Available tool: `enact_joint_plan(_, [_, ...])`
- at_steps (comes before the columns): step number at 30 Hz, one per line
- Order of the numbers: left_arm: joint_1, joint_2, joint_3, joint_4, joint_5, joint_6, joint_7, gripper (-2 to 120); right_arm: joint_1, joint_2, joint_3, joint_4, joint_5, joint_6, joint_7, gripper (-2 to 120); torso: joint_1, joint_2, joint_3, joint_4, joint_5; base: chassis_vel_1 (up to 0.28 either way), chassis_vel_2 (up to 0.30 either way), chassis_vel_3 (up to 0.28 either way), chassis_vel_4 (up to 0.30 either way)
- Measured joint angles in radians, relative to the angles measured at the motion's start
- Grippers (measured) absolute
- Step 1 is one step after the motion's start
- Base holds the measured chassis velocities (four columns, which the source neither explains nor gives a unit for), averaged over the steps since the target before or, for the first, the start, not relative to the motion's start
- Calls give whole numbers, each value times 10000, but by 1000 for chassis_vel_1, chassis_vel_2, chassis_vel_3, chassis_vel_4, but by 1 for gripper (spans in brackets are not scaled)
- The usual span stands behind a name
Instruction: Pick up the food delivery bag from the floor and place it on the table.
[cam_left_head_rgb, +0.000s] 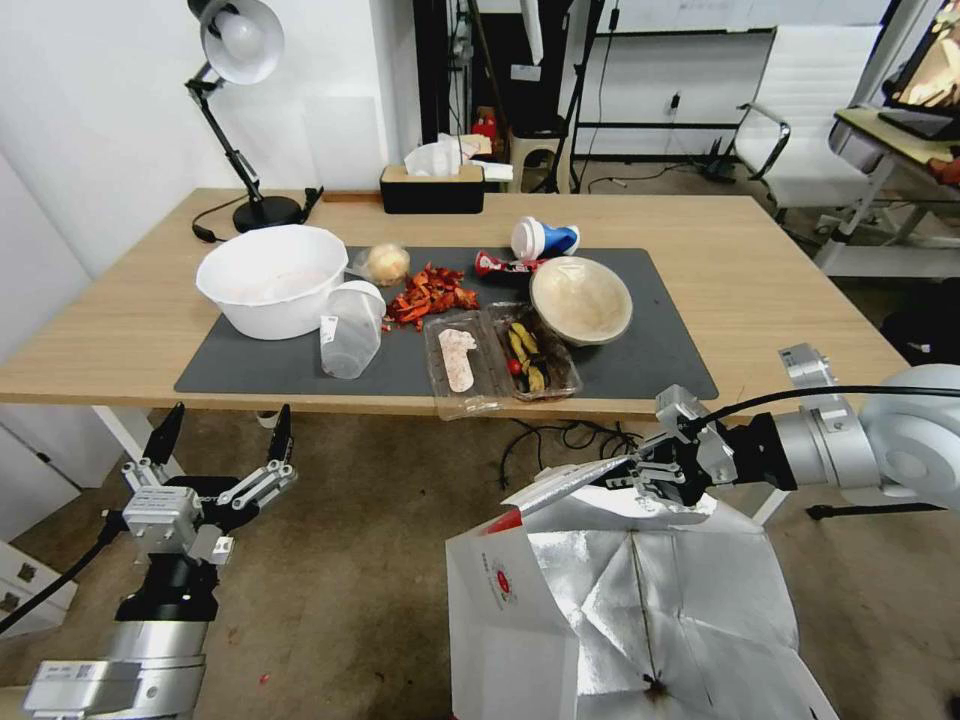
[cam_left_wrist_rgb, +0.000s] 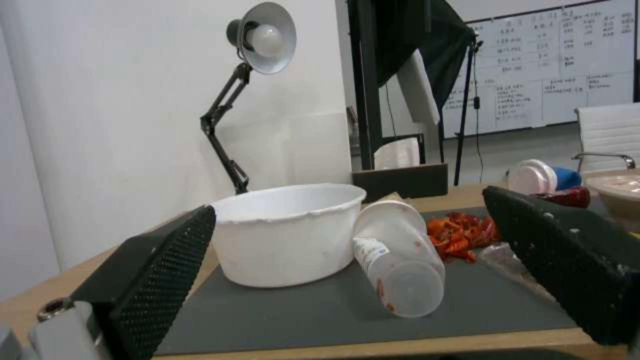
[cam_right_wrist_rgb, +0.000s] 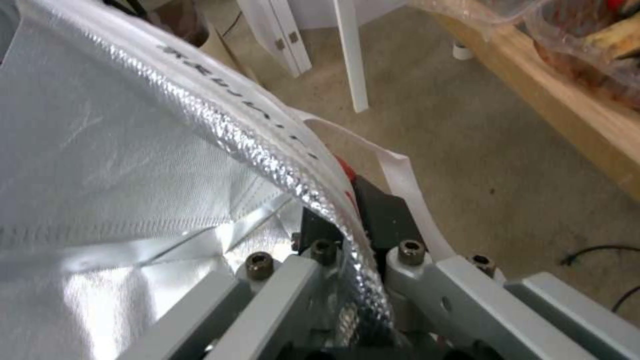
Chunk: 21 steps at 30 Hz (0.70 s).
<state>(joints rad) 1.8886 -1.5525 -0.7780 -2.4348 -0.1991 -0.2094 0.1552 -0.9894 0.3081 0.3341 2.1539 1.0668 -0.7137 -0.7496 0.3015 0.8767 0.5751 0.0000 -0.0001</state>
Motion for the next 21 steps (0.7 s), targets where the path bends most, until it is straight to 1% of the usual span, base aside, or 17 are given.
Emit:
enact_joint_plan(6, [25,-8,3,-51,5,-6,-9,100,-57,-22,81,30,-1,0,2,0,103,243,139,0,0,0,0,0,0])
enact_joint_plan(9, [30,1,-9,-81,-5,-8,-22,100,-122,-28,166,68,0,0,4,0,181,429,247,0,0,0,0,0,0])
enact_joint_plan(10, [30,1,-9,-81,-5,-8,-22,100,-122,-28,166,68,0,0,4,0,181,429,247,0,0,0,0,0,0])
enact_joint_plan(13, [28,3,-19,-114,-9,-8,-24,100,-172,-59,241,92,1,0,4,0,260,611,352,0,0,0,0,0,0])
enact_joint_plan(14, [28,3,-19,-114,-9,-8,-24,100,-172,-59,241,92,1,0,4,0,260,611,352,0,0,0,0,0,0])
enact_joint_plan(17, [20,1,-19,-146,-11,-4,-24,100,-175,-103,296,121,34,0,4,0,352,817,465,0,0,0,0,0,0])
enact_joint_plan(21, [23,-3,-5,-146,-11,-2,-24,100,-249,-111,366,134,41,0,4,0,405,931,527,-1,0,0,0,0,0])
